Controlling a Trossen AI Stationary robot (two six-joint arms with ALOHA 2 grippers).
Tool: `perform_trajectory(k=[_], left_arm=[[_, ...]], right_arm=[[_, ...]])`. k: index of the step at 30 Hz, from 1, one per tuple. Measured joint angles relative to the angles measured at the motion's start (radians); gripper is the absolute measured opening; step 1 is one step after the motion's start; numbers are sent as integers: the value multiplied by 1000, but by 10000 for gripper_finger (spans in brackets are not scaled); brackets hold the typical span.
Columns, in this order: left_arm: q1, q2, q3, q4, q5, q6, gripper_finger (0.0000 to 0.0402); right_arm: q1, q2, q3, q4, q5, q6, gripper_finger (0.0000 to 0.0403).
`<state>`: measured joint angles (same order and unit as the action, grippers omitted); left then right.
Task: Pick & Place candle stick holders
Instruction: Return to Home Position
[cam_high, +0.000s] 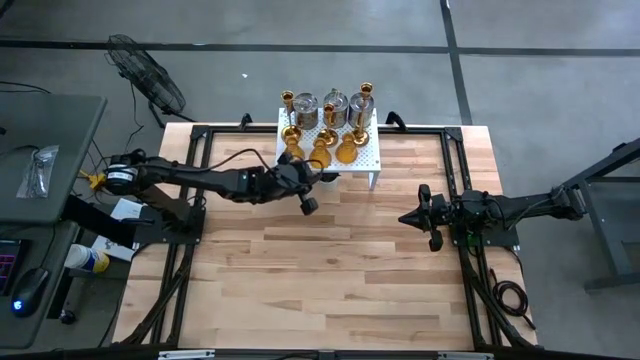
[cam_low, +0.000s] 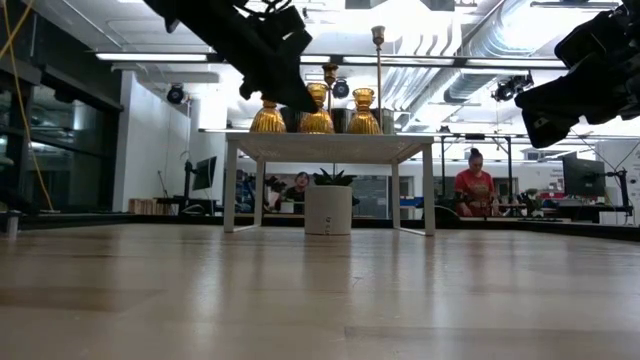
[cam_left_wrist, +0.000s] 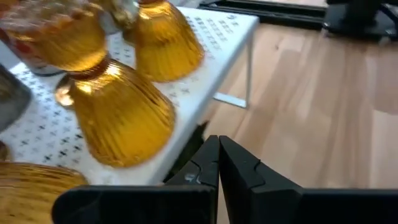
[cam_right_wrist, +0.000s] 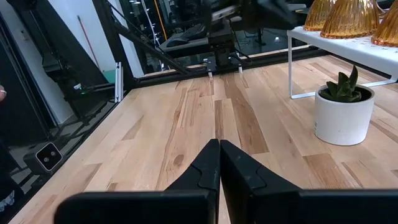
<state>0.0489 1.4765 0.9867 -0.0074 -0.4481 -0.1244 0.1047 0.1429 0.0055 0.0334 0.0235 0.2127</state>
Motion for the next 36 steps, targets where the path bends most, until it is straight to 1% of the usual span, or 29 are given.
perform_trajectory(k=[9,12,16,36], left_arm=[[18,50,-1,70,-7,0,1],[18,50,-1,83,-35,0,0],[22,50,-1,80,-70,0,0],[71,50,0,80,-90,-1,0]], right_arm=[[0,0,0,0,0,0,3],[0,0,0,0,0,0,3],[0,0,0,0,0,0,3],[0,0,0,0,0,0,3]])
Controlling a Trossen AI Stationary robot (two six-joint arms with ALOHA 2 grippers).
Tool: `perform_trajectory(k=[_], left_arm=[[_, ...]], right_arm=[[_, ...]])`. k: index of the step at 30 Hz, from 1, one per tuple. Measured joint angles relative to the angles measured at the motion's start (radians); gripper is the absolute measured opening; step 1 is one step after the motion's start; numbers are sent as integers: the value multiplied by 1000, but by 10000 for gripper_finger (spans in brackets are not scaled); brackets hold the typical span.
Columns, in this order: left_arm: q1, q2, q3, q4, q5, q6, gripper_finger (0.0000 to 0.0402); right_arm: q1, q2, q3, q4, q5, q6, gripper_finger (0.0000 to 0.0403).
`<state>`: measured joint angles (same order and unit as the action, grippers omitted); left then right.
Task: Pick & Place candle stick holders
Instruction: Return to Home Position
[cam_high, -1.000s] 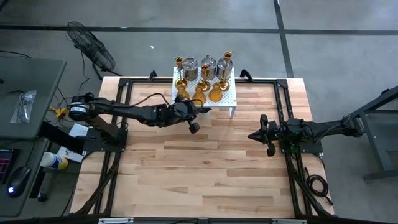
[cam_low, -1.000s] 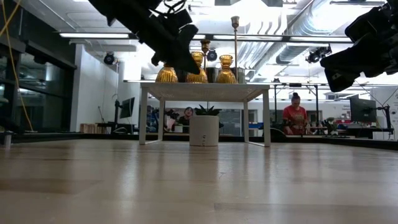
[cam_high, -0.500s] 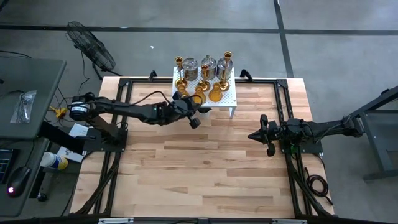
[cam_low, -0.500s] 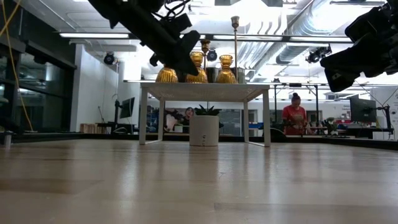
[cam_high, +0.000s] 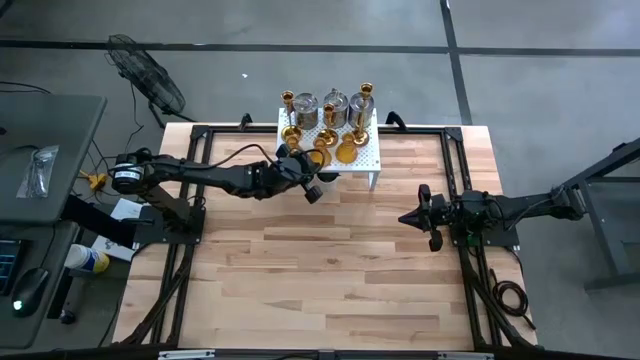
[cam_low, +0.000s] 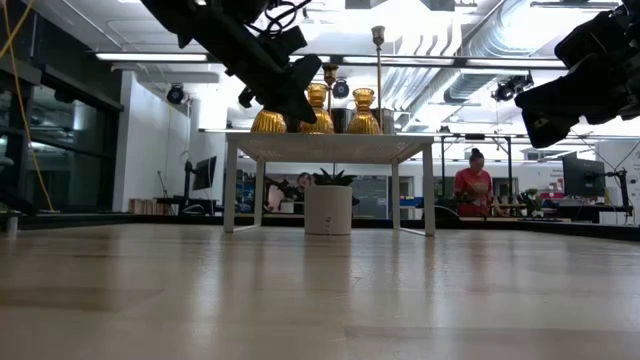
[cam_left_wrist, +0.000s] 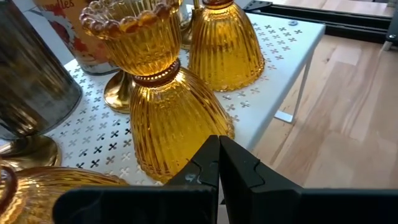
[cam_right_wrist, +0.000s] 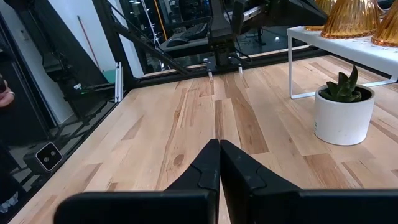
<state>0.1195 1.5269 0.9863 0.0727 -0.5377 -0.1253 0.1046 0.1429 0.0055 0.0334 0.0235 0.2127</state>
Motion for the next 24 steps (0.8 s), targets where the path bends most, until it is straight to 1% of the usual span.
perform_trajectory(k=[12,17,22,24], left_arm=[[18,0,1,0,8,1,0],[18,0,1,0,42,0,0],[-12,-27,1,0,60,12,0],[-26,-49,1,-5,83,32,0]], right_arm=[[0,0,0,0,0,0,3],[0,0,0,0,0,0,3],[0,0,0,0,0,0,3],[0,0,0,0,0,0,3]])
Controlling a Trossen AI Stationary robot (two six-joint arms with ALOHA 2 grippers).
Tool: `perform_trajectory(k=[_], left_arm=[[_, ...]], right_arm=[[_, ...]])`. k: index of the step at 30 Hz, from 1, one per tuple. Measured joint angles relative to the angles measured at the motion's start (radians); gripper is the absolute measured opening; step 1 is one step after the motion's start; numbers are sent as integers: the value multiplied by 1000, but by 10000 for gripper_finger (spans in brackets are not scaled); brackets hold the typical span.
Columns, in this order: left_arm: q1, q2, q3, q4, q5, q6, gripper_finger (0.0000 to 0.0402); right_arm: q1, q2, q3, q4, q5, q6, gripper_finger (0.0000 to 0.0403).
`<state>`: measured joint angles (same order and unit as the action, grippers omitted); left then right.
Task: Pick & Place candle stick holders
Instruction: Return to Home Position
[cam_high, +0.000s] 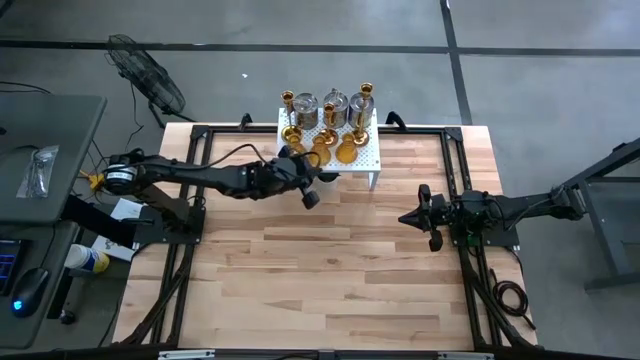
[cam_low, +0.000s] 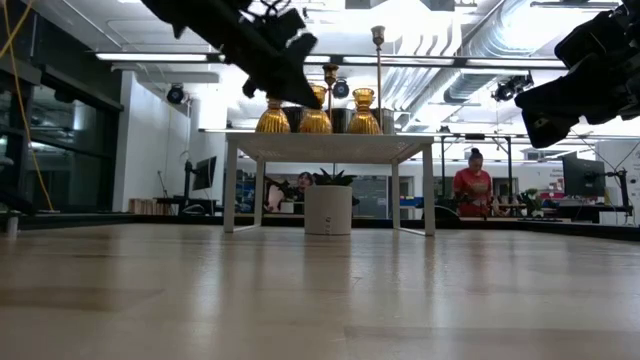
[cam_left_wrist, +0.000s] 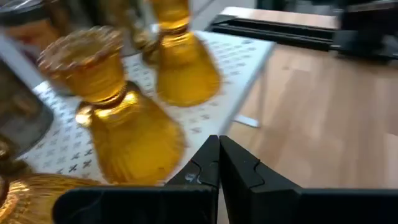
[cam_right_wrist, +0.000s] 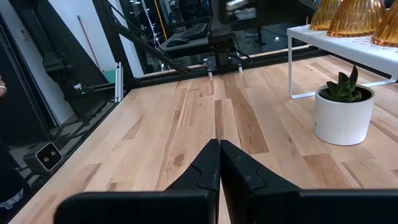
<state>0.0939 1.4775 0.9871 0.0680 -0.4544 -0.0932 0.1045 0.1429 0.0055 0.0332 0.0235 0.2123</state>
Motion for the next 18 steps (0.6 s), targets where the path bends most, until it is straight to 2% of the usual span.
perform_trajectory(k=[7,11,18], left_arm=[[-9,-92,1,-90,196,15,0],[-9,-153,-8,-129,243,14,0],[-16,-356,-203,-50,278,-24,0]], right_arm=[[0,0,0,0,0,0,3],[0,0,0,0,0,0,3],[0,0,0,0,0,0,3]])
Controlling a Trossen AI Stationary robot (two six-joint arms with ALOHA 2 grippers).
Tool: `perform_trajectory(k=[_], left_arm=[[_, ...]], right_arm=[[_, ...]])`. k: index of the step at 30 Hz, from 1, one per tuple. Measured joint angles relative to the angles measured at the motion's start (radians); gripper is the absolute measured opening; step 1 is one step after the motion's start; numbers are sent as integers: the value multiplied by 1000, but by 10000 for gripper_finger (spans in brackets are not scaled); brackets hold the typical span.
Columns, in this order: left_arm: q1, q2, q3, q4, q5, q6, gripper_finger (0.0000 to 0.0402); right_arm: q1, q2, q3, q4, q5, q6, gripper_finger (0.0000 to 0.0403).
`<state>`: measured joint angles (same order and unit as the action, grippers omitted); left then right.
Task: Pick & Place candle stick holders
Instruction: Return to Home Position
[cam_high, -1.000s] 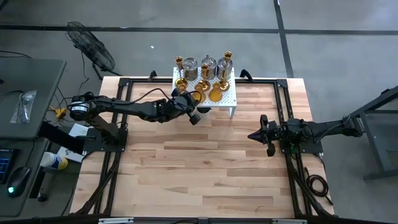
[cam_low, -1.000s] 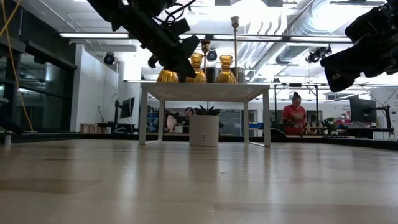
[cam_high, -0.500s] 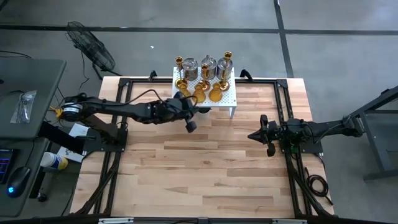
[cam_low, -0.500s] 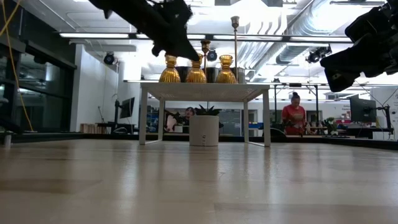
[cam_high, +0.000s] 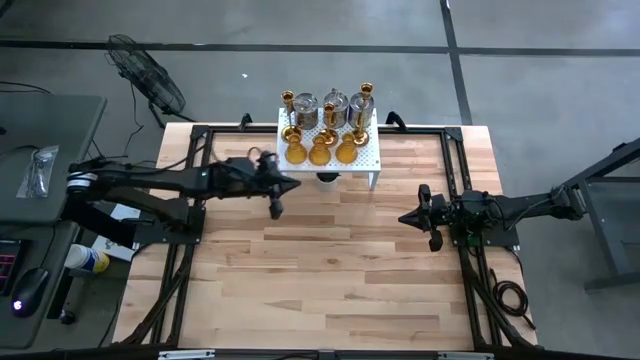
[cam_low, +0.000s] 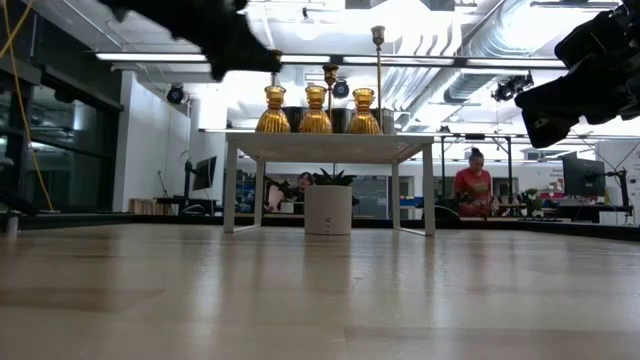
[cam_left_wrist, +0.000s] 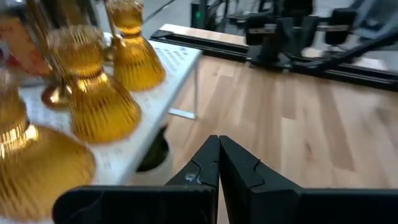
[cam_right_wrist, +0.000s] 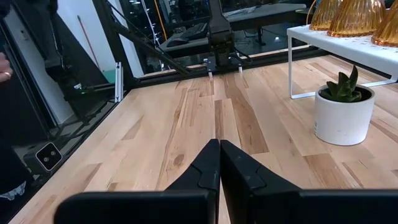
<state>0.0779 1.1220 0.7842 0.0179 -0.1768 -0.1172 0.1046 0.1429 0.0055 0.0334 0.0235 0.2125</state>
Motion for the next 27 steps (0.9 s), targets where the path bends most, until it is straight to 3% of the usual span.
perform_trajectory(k=[12,15,20,27], left_arm=[[-26,-326,-238,-10,117,-17,0],[-27,-435,-331,76,136,-58,0],[-27,-604,-471,74,139,-120,0],[-26,-857,-620,77,175,-89,0]], right_arm=[[0,0,0,0,0,0,3],[0,0,0,0,0,0,3],[0,0,0,0,0,0,3],[0,0,0,0,0,0,3]])
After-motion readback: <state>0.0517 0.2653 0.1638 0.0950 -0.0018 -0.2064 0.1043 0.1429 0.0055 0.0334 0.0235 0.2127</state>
